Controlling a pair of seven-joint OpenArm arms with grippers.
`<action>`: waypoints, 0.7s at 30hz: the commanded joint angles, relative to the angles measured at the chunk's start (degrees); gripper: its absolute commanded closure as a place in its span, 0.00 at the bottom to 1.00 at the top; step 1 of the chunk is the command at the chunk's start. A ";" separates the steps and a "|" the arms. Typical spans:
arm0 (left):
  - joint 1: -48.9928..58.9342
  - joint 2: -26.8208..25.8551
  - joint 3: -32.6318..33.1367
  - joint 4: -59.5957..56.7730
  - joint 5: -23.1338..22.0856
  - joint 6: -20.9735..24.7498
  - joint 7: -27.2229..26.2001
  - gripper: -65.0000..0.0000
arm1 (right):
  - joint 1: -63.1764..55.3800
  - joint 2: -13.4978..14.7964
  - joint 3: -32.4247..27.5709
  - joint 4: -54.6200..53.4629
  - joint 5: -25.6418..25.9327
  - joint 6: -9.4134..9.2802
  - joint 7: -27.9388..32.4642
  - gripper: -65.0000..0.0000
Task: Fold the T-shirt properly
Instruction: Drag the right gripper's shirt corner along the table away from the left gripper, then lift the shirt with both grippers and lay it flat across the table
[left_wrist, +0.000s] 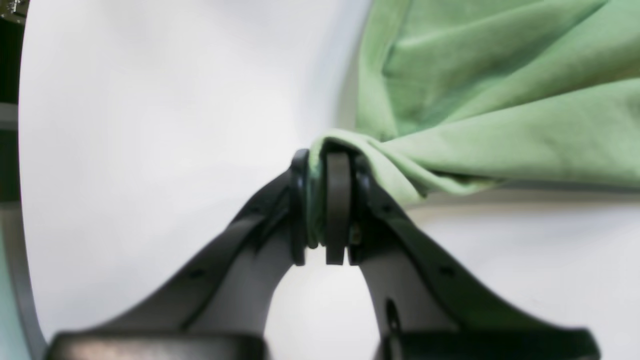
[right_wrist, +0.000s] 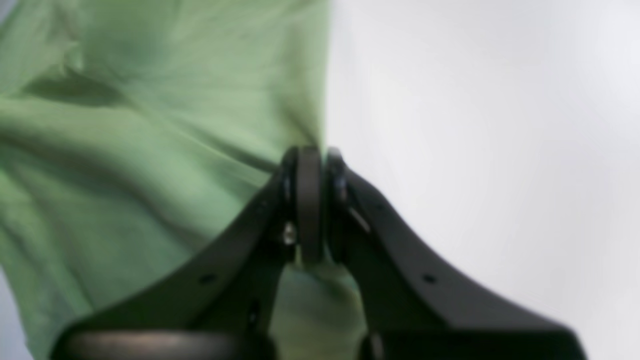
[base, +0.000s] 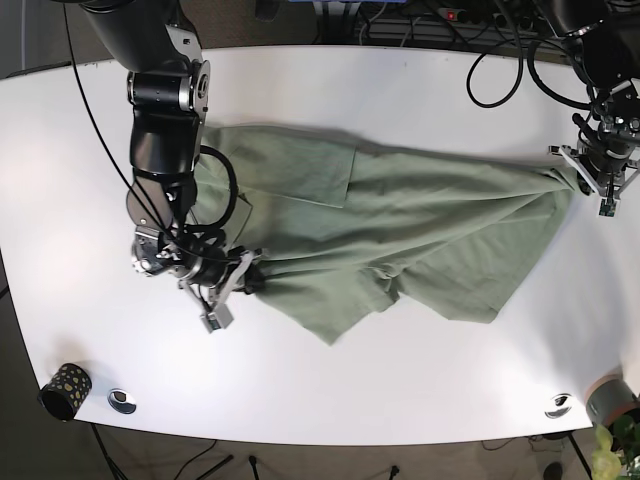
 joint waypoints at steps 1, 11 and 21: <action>-2.89 -0.86 1.79 2.20 1.26 0.30 -1.50 1.00 | 0.91 0.88 1.70 9.35 1.26 0.34 -0.72 1.00; -17.75 3.62 9.88 1.85 6.89 0.30 5.00 1.00 | 4.69 3.70 2.05 18.14 0.64 0.34 -7.84 1.00; -35.42 7.05 15.15 -0.52 8.38 0.30 11.07 1.00 | 17.00 7.91 1.17 16.03 0.64 0.34 -8.01 1.00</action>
